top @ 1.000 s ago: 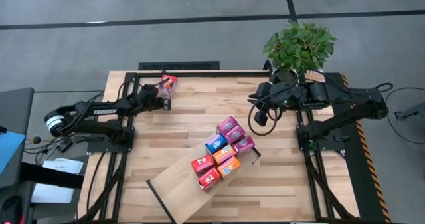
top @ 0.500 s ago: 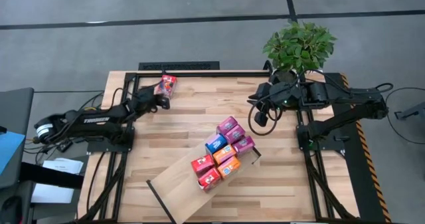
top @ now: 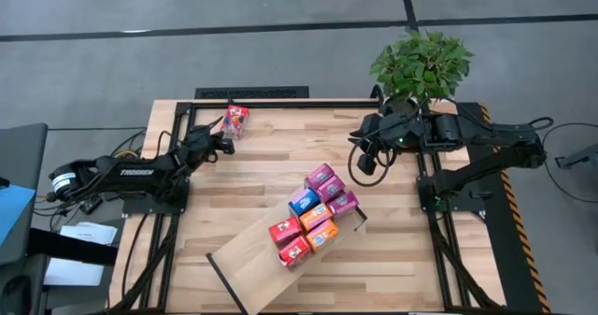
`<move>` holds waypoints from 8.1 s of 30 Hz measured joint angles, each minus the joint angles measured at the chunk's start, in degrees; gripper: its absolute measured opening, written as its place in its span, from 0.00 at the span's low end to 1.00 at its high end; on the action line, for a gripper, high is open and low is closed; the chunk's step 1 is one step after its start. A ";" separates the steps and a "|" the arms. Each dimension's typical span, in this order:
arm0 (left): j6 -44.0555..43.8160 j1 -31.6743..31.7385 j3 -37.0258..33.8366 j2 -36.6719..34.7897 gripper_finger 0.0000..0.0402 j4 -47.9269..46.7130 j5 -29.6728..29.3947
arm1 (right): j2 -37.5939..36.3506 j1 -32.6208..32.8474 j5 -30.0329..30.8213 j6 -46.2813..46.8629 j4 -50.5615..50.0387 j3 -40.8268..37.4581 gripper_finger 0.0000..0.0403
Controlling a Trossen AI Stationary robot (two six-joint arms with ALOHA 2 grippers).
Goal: Stack cereal on shelf
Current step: Put the red cereal box onto the shelf
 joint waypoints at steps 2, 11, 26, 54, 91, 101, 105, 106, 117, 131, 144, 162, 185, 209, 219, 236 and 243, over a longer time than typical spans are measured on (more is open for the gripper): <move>0.73 0.00 0.00 0.00 0.00 0.67 -0.24 | 0.00 -0.39 -0.04 0.00 0.00 0.00 0.23; 1.88 2.76 0.00 0.00 0.00 3.47 0.90 | 0.00 -0.72 -0.99 -0.02 -0.02 0.00 0.23; 2.03 3.99 0.07 9.08 0.00 11.19 4.07 | 0.00 -0.72 -1.40 -0.03 -0.02 0.00 0.23; -2.70 -6.85 0.04 20.05 0.00 23.49 -2.03 | 0.00 -0.69 -1.44 -0.02 -0.04 0.00 0.23; -1.67 -11.85 4.17 42.47 0.00 33.81 -2.14 | 1.42 -2.64 -1.44 -0.07 -2.77 -0.02 0.23; -5.17 -16.94 3.72 43.04 0.00 27.02 -2.30 | 1.53 -3.67 -1.54 -0.50 -0.72 -0.09 0.23; -6.67 -18.09 3.90 42.85 0.00 25.25 -3.59 | 1.49 -4.45 -1.57 -0.94 -0.74 -0.07 0.23; -6.76 -18.31 3.89 42.88 0.00 25.35 -3.64 | 1.62 -4.85 -1.64 -0.96 -0.72 -0.07 0.23; -4.10 -18.51 4.09 42.66 0.00 30.41 -4.40 | 1.92 -6.36 -4.88 -2.58 0.05 -0.07 0.23; 0.70 -15.55 3.89 21.92 0.18 24.99 21.17 | 1.68 -14.90 -5.94 -14.73 -0.04 -0.04 0.44; 9.42 -10.59 27.01 -8.63 0.61 -33.97 19.58 | 1.68 -15.74 -6.92 -14.62 0.00 -0.04 0.64; 1.39 -6.25 58.04 27.97 0.69 -57.18 20.41 | 1.68 -15.74 -7.17 -11.47 -0.48 0.00 0.63; -7.83 -7.15 60.65 39.34 0.69 -58.92 16.56 | 1.68 -15.61 -7.50 -10.40 -3.39 0.00 0.63; -5.06 -8.71 57.46 41.53 0.55 -53.80 18.40 | 1.70 -15.21 -7.66 -10.11 -3.49 0.00 0.63; -0.68 -8.63 58.90 40.72 0.31 -52.96 21.72 | 1.70 -13.52 -7.82 -10.34 -3.49 0.00 0.63; 20.88 -10.19 88.05 38.73 0.29 -90.90 27.42 | 1.43 -13.40 -8.50 -26.91 1.74 4.43 0.63; 29.57 -13.26 107.59 38.71 0.29 -98.25 27.99 | 1.51 -13.40 -16.46 -28.14 11.32 8.09 0.63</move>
